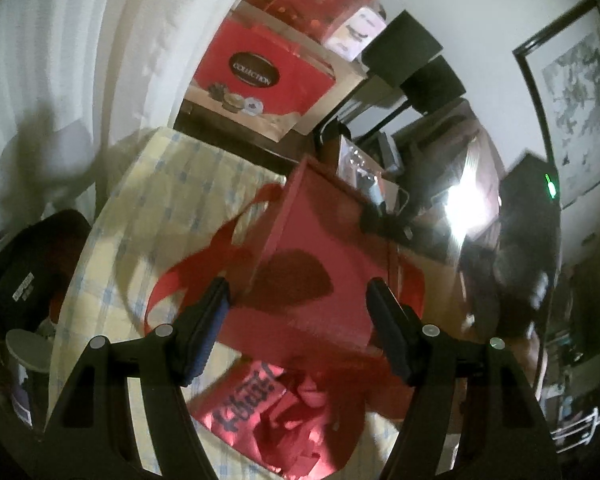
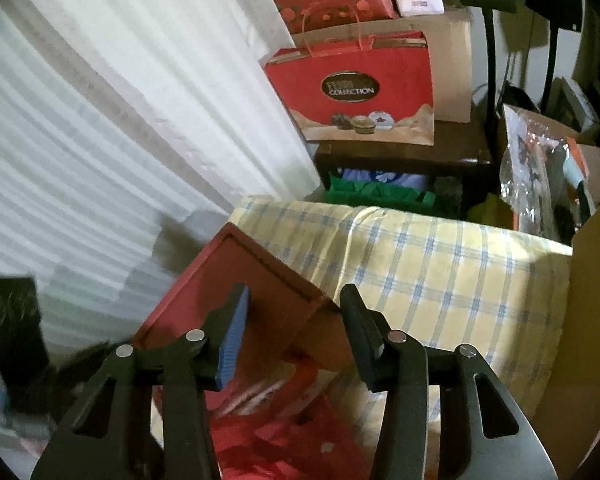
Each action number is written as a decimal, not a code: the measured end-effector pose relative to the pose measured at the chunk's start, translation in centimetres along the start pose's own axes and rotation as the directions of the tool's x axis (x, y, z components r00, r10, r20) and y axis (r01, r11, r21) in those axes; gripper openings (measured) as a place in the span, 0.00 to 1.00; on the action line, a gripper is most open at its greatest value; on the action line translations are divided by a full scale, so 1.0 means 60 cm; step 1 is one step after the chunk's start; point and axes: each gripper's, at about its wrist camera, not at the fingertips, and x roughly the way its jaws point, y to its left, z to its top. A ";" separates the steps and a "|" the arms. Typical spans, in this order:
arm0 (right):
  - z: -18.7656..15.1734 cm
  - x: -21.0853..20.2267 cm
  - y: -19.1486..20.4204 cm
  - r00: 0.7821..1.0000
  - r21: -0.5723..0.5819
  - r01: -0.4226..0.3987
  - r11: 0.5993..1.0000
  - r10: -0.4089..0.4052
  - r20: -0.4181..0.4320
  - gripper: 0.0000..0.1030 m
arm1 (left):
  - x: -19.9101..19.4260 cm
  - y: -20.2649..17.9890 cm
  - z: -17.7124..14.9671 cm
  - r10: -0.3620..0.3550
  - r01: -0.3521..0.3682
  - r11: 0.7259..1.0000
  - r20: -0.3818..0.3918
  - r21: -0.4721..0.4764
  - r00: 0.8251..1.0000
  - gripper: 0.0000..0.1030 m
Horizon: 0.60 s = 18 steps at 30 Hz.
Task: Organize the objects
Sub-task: 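Lift the red gift box off the table with both grippers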
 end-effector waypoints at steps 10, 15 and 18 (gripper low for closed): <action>-0.026 -0.017 0.010 1.000 0.014 0.005 1.000 -0.005 -0.025 0.40 | 0.001 -0.020 0.036 0.018 -0.018 0.999 0.013 0.041 1.000 0.65; -0.030 -0.021 0.006 1.000 0.022 0.001 1.000 0.000 -0.029 0.40 | -0.039 -0.013 0.002 0.073 -0.075 0.995 0.024 0.060 0.997 0.65; -0.033 -0.022 0.007 1.000 0.025 -0.006 1.000 0.006 -0.026 0.40 | -0.053 0.002 -0.022 0.069 -0.070 0.997 0.015 0.031 0.997 0.65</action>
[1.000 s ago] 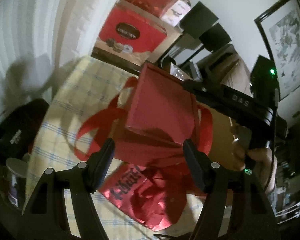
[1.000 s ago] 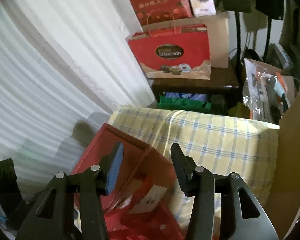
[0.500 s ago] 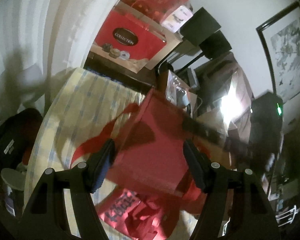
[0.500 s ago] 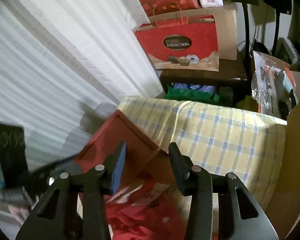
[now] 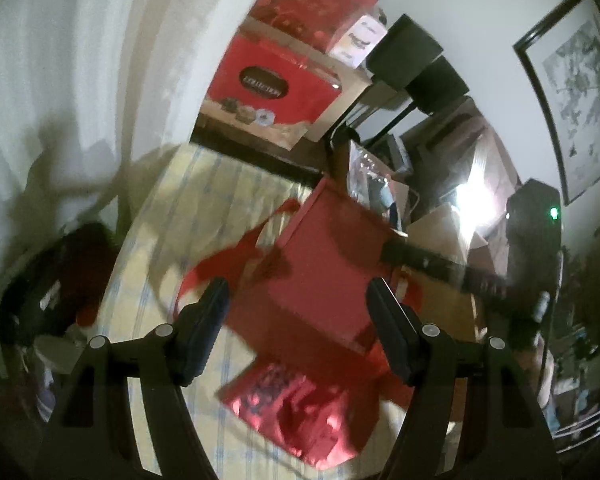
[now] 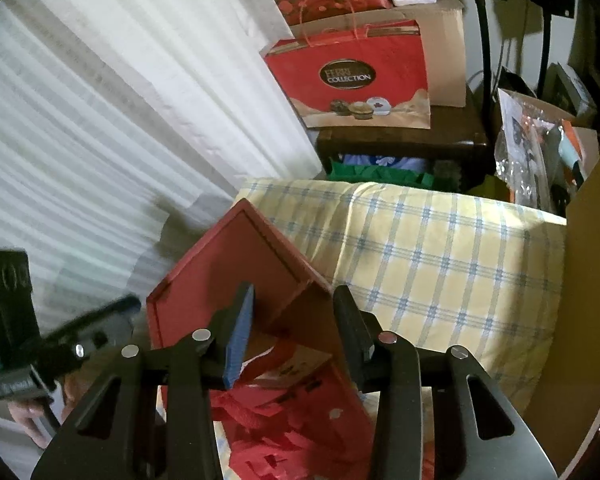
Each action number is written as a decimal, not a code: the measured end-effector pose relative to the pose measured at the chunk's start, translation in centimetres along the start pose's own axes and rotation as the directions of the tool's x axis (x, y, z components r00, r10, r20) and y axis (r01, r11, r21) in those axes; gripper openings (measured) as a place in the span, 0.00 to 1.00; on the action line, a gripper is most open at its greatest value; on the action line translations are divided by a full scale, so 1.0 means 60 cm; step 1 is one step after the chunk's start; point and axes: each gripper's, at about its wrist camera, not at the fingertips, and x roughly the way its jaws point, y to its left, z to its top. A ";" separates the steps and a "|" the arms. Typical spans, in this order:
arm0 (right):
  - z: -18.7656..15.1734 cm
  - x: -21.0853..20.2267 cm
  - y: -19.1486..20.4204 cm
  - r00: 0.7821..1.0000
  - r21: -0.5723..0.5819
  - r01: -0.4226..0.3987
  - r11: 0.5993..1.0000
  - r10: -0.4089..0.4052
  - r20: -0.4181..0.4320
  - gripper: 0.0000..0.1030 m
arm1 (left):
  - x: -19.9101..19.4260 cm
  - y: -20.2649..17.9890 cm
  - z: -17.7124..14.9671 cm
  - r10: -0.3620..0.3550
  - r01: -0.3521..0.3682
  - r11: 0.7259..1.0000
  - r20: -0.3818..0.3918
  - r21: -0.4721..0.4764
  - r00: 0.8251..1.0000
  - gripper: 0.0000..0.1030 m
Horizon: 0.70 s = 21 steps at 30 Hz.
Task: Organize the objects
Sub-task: 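Lift the red gift box off the table with both grippers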
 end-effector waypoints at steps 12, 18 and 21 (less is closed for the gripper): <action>0.006 0.006 0.009 1.000 0.003 0.008 1.000 -0.008 -0.005 0.41 | 0.032 0.027 -0.036 -0.101 0.093 0.988 -0.065 -0.126 0.993 0.64; 0.029 0.019 -0.005 1.000 0.002 0.012 1.000 -0.012 -0.012 0.44 | 0.043 0.029 -0.033 -0.118 0.108 0.982 -0.056 -0.155 0.991 0.64; 0.036 0.027 -0.012 0.999 0.012 -0.016 1.000 0.016 -0.030 0.43 | 0.052 0.025 -0.032 -0.123 0.111 0.982 -0.070 -0.153 0.990 0.61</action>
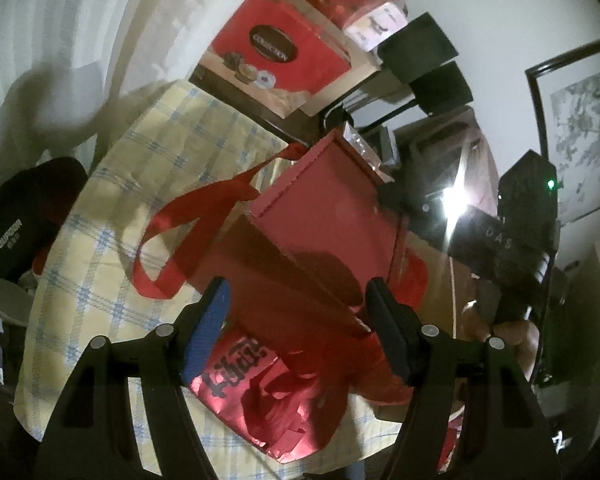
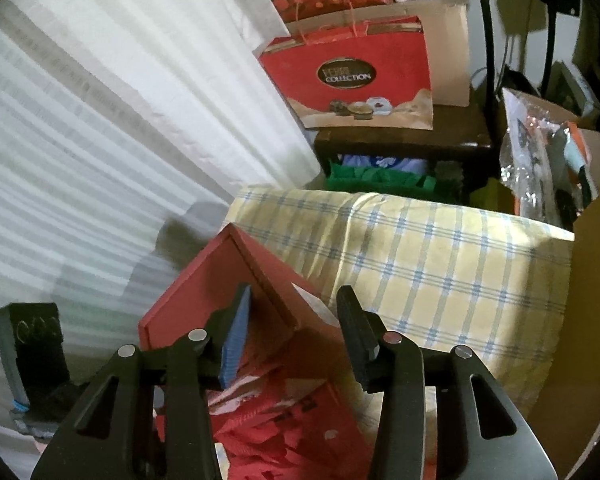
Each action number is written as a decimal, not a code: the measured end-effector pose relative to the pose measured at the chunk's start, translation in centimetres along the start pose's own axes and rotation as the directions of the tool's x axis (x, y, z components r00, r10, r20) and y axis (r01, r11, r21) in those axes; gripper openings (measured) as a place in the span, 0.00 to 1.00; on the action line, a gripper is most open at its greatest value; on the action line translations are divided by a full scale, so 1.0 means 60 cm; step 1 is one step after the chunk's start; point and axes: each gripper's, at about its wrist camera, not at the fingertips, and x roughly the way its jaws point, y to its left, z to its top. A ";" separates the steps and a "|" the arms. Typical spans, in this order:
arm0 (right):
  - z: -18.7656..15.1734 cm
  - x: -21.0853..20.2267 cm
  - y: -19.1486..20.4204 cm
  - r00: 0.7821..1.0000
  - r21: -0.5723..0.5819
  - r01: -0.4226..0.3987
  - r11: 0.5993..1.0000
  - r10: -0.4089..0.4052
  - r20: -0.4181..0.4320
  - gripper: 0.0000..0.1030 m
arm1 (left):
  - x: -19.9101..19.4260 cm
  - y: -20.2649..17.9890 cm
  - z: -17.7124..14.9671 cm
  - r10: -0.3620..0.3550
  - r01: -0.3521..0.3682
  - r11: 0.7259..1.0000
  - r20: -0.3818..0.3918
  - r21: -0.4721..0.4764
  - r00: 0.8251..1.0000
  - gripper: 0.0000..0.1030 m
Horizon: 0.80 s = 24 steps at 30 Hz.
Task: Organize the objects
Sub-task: 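Lift the red gift box off the table with both grippers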
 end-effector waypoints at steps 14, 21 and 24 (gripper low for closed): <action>-0.019 -0.036 0.021 1.000 -0.033 0.001 0.999 0.000 0.017 0.38 | -0.016 -0.061 0.028 0.008 -0.010 0.999 0.051 0.040 0.999 0.54; -0.022 -0.105 0.009 0.994 -0.013 0.028 1.000 -0.026 0.102 0.38 | -0.016 -0.128 0.035 0.006 -0.013 0.994 0.063 0.111 0.998 0.54; -0.025 -0.136 0.001 0.991 -0.008 0.046 0.999 -0.044 0.129 0.38 | -0.014 -0.154 0.034 -0.006 -0.003 0.991 0.066 0.134 0.998 0.54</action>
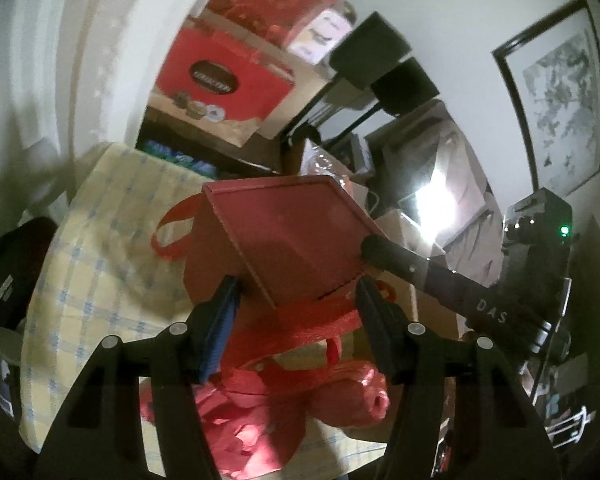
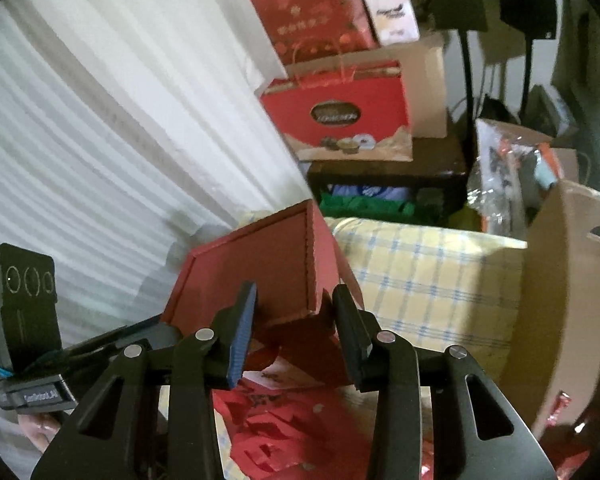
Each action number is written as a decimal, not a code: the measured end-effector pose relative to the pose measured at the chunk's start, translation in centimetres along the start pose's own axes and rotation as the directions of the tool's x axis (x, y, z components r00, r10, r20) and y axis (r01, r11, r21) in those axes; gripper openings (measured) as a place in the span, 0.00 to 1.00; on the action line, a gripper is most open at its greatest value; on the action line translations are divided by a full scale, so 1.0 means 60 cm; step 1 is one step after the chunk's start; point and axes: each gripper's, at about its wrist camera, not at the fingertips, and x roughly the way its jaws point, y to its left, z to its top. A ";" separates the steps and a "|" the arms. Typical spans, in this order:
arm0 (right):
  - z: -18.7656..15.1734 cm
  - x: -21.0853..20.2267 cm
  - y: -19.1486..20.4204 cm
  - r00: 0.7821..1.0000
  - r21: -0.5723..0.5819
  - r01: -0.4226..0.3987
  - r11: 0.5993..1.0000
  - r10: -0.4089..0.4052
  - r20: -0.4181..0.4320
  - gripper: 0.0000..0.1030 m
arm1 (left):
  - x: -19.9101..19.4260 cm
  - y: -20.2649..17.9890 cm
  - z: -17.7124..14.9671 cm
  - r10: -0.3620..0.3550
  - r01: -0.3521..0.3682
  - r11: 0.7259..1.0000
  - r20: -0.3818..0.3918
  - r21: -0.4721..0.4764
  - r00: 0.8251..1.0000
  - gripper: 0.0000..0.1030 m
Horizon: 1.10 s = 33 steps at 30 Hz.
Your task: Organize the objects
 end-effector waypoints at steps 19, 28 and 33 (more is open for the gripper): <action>-0.017 -0.203 -0.107 0.981 0.120 0.093 0.988 -0.112 0.156 0.38 | 0.040 -0.222 -0.013 -0.079 0.083 0.982 -0.029 0.169 0.996 0.54; -0.041 -0.286 -0.165 0.961 0.172 0.154 0.973 -0.188 0.201 0.38 | 0.086 -0.317 -0.034 -0.100 0.114 0.963 -0.069 0.245 0.993 0.54; -0.059 -0.322 -0.203 0.951 0.211 0.175 0.962 -0.221 0.219 0.38 | 0.111 -0.361 -0.049 -0.117 0.138 0.951 -0.091 0.276 0.989 0.54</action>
